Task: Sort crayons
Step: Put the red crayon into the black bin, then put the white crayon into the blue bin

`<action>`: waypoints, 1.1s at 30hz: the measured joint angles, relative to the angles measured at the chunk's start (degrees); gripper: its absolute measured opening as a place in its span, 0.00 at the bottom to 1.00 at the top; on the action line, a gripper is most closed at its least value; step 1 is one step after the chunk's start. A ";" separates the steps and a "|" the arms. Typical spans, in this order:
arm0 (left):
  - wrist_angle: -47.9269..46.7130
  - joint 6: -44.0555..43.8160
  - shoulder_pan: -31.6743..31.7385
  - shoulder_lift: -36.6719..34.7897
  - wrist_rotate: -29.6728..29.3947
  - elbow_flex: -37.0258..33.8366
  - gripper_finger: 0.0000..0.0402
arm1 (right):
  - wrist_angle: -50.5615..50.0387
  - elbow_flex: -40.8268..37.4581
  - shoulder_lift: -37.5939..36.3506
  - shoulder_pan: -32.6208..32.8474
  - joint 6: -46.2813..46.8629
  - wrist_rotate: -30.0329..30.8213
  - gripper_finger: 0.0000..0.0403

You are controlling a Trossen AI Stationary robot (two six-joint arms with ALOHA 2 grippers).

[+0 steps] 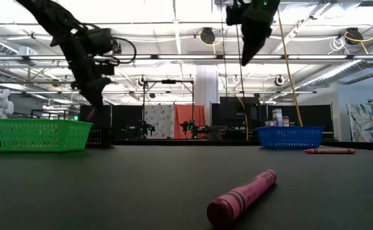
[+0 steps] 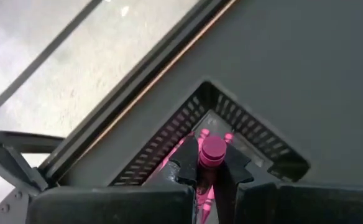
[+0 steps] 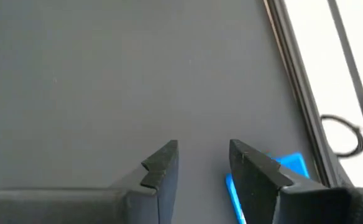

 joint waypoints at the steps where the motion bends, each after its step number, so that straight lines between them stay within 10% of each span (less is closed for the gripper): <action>1: 0.05 0.44 0.26 0.76 0.00 0.00 0.04 | -1.05 0.00 0.00 -0.07 0.27 0.00 0.32; 23: -0.13 5.53 2.95 12.18 -2.54 0.00 0.05 | -7.34 0.00 0.00 -0.43 1.57 -0.02 0.32; 33: -0.77 4.43 2.86 12.18 -2.82 0.00 0.22 | -7.31 0.00 0.00 -0.43 1.02 -0.02 0.32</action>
